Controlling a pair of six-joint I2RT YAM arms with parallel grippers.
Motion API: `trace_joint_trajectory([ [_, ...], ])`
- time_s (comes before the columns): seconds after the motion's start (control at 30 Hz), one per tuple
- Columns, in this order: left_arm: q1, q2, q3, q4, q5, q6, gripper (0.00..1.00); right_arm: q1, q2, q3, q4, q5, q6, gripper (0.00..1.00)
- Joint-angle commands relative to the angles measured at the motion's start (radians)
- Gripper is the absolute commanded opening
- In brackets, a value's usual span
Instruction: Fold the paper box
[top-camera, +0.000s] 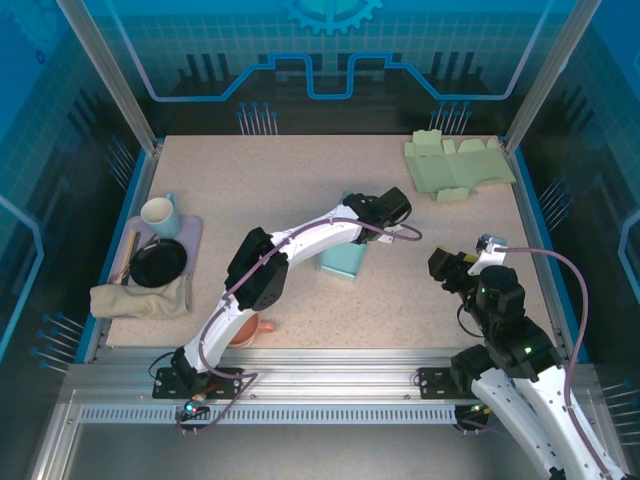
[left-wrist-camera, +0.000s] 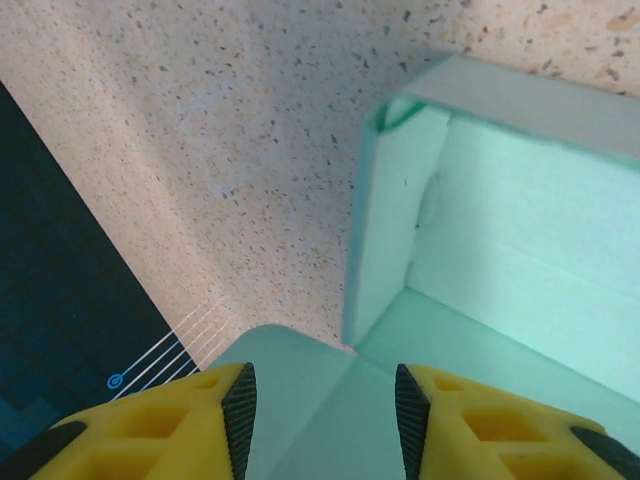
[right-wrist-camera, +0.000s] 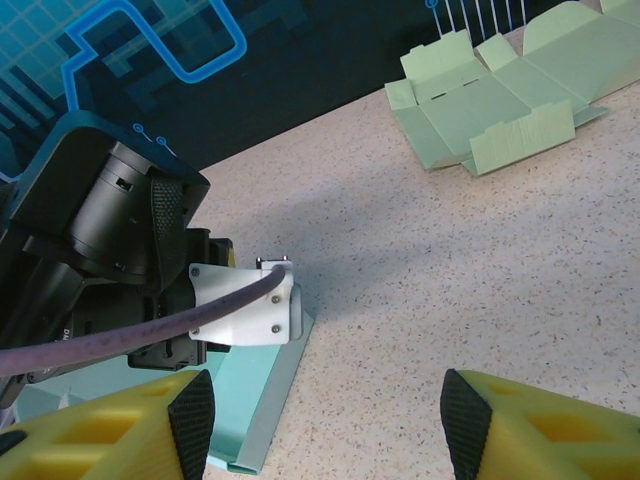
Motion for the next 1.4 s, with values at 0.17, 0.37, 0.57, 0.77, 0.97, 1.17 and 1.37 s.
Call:
trace_joint_trajectory([
  [0.17, -0.029, -0.079, 0.005, 0.064, -0.006, -0.136, 0.45, 0.009, -0.006, 0.004, -0.006, 0.026, -0.023, 0.64],
  [0.37, -0.042, -0.185, 0.005, 0.122, 0.039, -0.377, 0.47, 0.008, 0.006, 0.006, -0.006, 0.028, -0.035, 0.65],
  [0.57, -0.042, -0.362, -0.15, 0.169, 0.039, -0.751, 0.46, 0.009, 0.009, 0.006, 0.029, -0.058, -0.072, 0.68],
  [0.77, -0.042, -0.682, -0.583, 0.393, 0.152, -1.016, 0.6, 0.01, 0.037, -0.004, 0.081, -0.172, -0.086, 0.74],
  [0.97, -0.042, -0.964, -0.988, 0.638, 0.208, -1.273, 0.69, 0.013, 0.076, -0.004, 0.102, -0.22, -0.088, 0.77],
  [1.17, -0.042, -1.033, -1.23, 0.87, 0.29, -1.416, 0.74, 0.015, 0.086, -0.01, 0.106, -0.21, -0.089, 0.86],
  [1.37, -0.042, -0.942, -1.279, 0.967, 0.282, -1.43, 0.73, 0.016, 0.105, -0.014, 0.117, -0.215, -0.095, 0.86],
])
